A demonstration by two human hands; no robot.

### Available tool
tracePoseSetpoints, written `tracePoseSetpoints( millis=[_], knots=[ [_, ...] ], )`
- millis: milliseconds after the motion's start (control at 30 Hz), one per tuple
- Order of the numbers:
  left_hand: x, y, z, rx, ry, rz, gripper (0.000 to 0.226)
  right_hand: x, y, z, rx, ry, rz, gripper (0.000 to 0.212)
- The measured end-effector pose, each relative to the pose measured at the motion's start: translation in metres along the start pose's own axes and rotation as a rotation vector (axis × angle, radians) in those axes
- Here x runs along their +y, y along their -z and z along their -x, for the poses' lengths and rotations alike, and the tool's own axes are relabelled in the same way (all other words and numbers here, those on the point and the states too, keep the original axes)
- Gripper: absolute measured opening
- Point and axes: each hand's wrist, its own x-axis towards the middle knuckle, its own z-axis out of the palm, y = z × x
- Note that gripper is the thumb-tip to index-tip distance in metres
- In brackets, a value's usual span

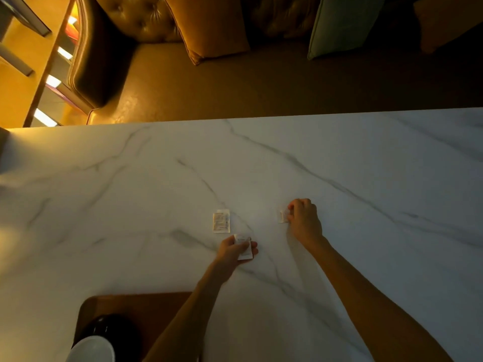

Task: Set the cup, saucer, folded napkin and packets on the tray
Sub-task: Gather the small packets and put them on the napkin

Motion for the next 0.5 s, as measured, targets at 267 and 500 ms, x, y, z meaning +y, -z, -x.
tracePoseSetpoints(
  millis=[267,500],
  knots=[
    [0.001,0.012,-0.013,-0.081,0.156,0.087,0.017,-0.005,0.014,0.013,-0.172,-0.122,-0.311,0.026],
    [0.002,0.028,0.003,-0.337,0.272,0.042,0.057,-0.066,0.028,0.043,-0.778,0.182,-0.351,0.044]
  ],
)
